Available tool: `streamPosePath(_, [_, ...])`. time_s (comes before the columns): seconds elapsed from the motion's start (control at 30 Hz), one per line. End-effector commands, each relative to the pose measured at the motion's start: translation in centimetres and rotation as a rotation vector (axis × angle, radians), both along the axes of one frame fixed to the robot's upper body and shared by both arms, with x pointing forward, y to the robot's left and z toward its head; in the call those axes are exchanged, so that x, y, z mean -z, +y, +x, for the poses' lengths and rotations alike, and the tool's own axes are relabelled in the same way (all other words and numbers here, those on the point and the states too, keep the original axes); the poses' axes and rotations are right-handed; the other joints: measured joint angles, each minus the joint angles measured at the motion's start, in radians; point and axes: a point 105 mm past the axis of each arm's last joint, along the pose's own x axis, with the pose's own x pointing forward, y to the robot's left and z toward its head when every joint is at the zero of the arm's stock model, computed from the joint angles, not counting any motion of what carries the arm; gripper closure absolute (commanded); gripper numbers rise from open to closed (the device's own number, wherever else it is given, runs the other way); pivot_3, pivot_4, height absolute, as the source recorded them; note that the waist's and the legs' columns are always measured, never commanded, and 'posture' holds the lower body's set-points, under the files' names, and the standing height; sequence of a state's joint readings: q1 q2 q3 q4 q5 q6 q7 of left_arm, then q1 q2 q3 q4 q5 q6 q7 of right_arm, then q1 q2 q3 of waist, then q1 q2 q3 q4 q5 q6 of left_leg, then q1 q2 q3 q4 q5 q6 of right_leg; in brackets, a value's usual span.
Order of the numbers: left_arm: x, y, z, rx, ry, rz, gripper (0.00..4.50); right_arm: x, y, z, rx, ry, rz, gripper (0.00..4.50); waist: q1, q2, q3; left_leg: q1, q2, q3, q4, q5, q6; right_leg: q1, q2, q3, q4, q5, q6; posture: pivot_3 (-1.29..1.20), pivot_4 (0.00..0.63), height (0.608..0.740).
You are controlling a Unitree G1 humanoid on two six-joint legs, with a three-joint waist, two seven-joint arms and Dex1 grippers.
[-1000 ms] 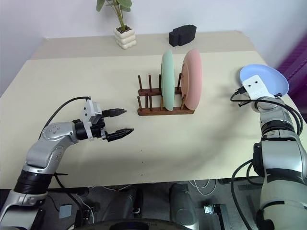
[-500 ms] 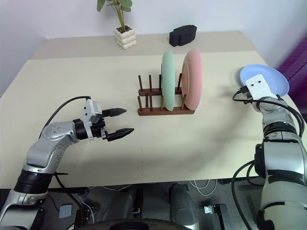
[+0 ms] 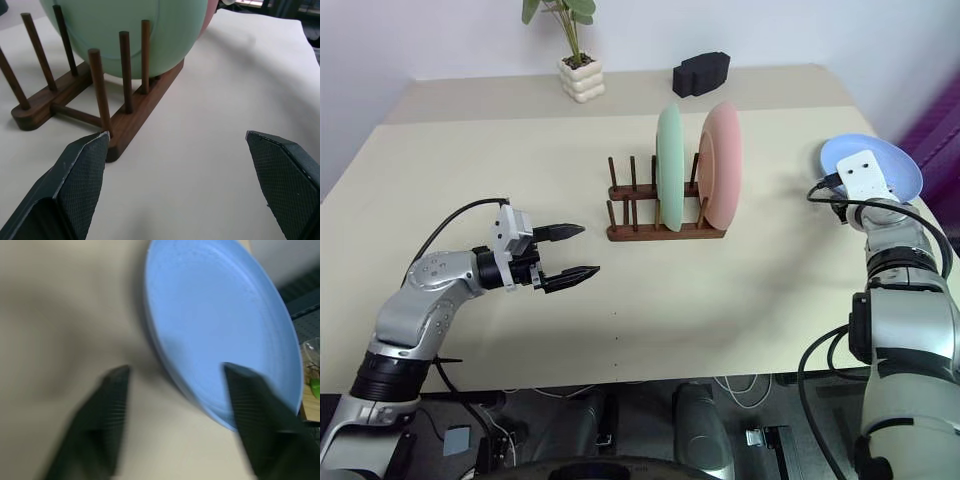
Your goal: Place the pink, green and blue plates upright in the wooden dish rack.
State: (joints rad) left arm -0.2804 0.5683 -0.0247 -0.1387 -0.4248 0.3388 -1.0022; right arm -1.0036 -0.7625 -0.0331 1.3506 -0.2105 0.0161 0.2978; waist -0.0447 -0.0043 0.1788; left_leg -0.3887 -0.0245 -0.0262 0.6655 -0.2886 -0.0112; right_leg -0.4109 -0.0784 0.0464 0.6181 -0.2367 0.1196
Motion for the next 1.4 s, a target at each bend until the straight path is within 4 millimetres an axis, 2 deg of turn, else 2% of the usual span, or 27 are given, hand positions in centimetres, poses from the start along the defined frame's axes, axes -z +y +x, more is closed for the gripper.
streamPosePath(0.03, [-0.9,0.1,-0.5,0.004,-0.039,-0.004,0.00,-1.3,0.2,0.5,-0.001,-0.044,0.018,3.53,0.000,0.000,0.000,0.000,0.000,0.000,0.000,0.000,0.000,0.000,0.000,0.000,0.000,0.000,0.000,0.00,0.150,0.740])
streamPosePath(0.07, [-0.8,0.1,-0.5,0.002,-0.038,-0.004,0.00,-1.3,0.2,0.5,-0.004,-0.043,0.018,4.12,0.000,0.000,0.000,0.000,0.000,0.000,0.000,0.000,0.000,0.000,0.000,0.000,0.000,0.000,0.000,0.00,0.150,0.740])
streamPosePath(0.1, [-0.8,0.1,-0.5,0.001,-0.037,-0.004,0.00,-1.2,0.3,0.5,-0.006,-0.043,0.016,4.46,0.000,0.000,0.000,0.000,0.000,0.000,0.000,0.000,0.000,0.000,0.000,0.000,0.000,0.000,0.000,0.00,0.150,0.740])
streamPosePath(0.23, [-0.8,0.1,-0.6,0.000,-0.037,-0.004,0.00,-1.2,0.3,0.5,-0.018,-0.044,0.005,4.46,0.000,0.000,0.000,0.000,0.000,0.000,0.000,0.000,0.000,0.000,0.000,0.000,0.000,0.000,0.000,0.00,0.150,0.740])
streamPosePath(0.43, [-0.9,0.2,-0.7,-0.007,-0.041,-0.004,0.00,-2.4,-0.1,0.4,-0.044,-0.082,-0.059,4.46,-0.001,0.000,0.000,0.000,0.000,0.000,0.000,0.000,0.000,0.000,0.000,0.000,0.000,0.000,0.000,0.00,0.150,0.740])
streamPosePath(0.57, [-0.9,0.3,-0.8,-0.009,-0.036,-0.004,0.00,-2.6,-0.7,-0.2,-0.057,-0.112,-0.013,4.46,0.000,0.000,0.000,0.000,0.000,0.000,0.000,0.000,0.000,0.000,0.000,0.000,0.000,0.000,0.000,0.00,0.150,0.740])
streamPosePath(0.67, [-0.8,0.3,-0.7,-0.004,-0.034,-0.002,0.00,-2.1,-1.0,-0.8,-0.076,-0.110,0.015,3.59,0.001,0.000,0.000,0.000,0.000,0.000,0.000,0.000,0.000,0.000,0.000,0.000,0.000,0.000,0.000,0.00,0.150,0.740])
streamPosePath(0.87, [-0.9,0.0,-0.5,0.015,-0.032,0.001,0.00,-2.0,-1.2,-1.5,-0.117,-0.124,0.009,0.68,-0.002,0.000,0.000,0.000,0.000,0.000,0.000,0.000,0.000,0.000,0.000,0.000,0.001,0.000,0.000,0.00,0.150,0.740])
streamPosePath(1.03, [-0.9,-0.2,-0.3,0.028,-0.031,0.002,0.00,-1.4,-1.3,-1.9,-0.121,-0.122,0.013,0.68,-0.002,0.000,0.000,0.002,0.000,0.000,0.000,0.000,0.000,0.001,0.000,0.000,0.001,0.000,0.000,0.00,0.150,0.740])
streamPosePath(1.4, [-0.8,-0.2,-0.2,0.026,-0.032,-0.003,0.00,-2.1,-1.1,-1.7,-0.148,-0.140,0.000,0.68,0.000,0.000,0.000,0.002,0.000,0.000,0.000,0.000,0.000,0.001,0.000,0.000,0.001,0.000,0.000,0.00,0.150,0.740])
